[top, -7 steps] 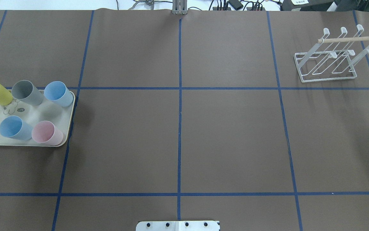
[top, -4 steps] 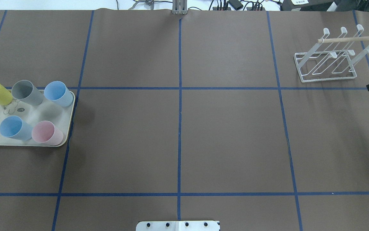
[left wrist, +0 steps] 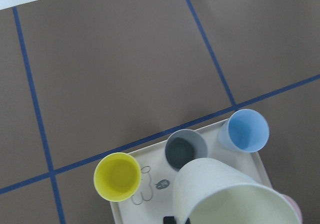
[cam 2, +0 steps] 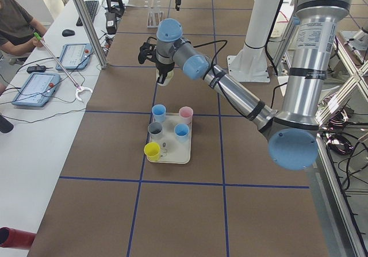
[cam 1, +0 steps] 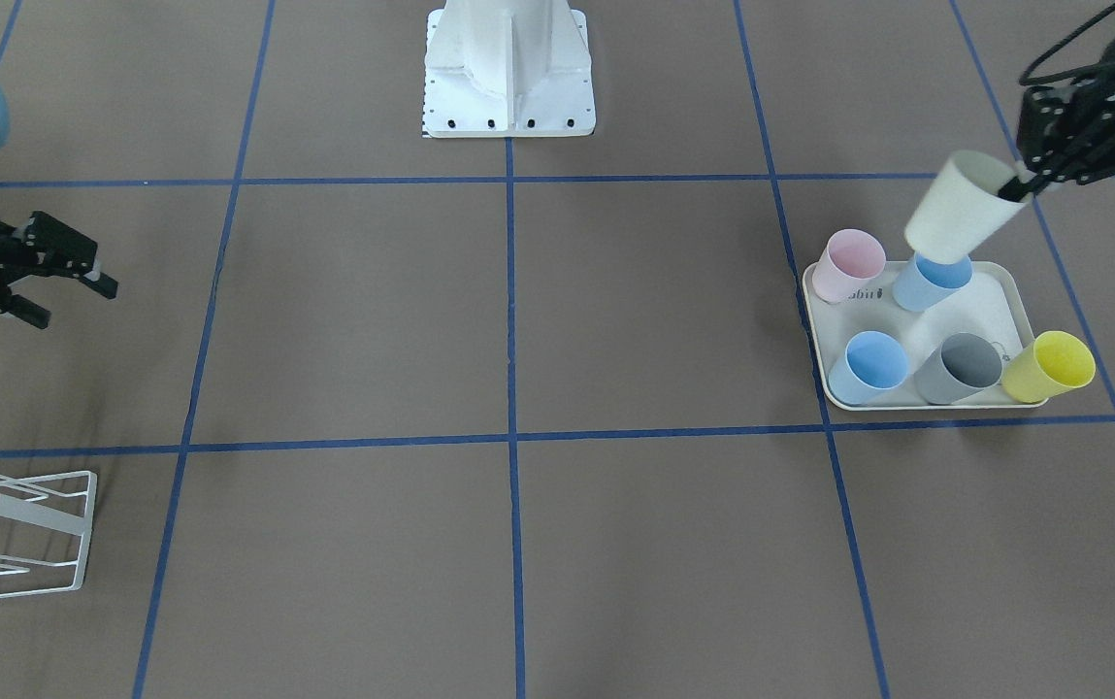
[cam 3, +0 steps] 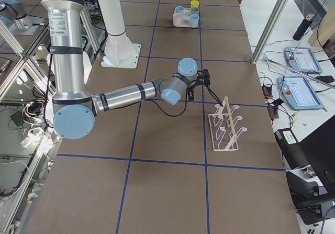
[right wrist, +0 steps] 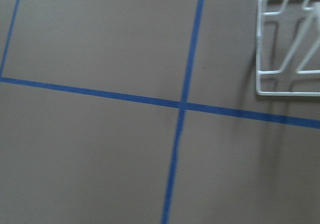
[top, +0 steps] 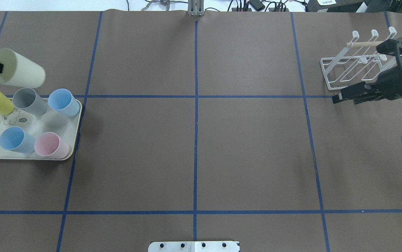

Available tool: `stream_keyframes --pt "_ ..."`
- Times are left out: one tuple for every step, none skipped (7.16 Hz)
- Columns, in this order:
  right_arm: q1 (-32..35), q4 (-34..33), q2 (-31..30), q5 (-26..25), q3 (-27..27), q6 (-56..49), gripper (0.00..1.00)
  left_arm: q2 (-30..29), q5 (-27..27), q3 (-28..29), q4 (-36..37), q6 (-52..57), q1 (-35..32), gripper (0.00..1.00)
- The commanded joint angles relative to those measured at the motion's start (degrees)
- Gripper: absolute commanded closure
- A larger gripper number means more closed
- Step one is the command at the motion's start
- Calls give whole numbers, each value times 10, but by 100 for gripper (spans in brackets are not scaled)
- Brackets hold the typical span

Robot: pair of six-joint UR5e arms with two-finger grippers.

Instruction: Transfer IKEA cup to right arm and place on rack

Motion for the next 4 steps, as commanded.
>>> stream_keyframes --pt "-81 5 72 -51 27 164 0 -92 5 10 -3 -173 106 100" --pt "-107 4 113 -74 33 230 0 -136 6 36 -3 -224 144 100" --pt "-125 -3 155 -76 32 269 0 -180 32 62 -3 -255 176 100" --pt "-132 -3 184 -76 32 307 0 -195 73 73 -10 -262 219 100"
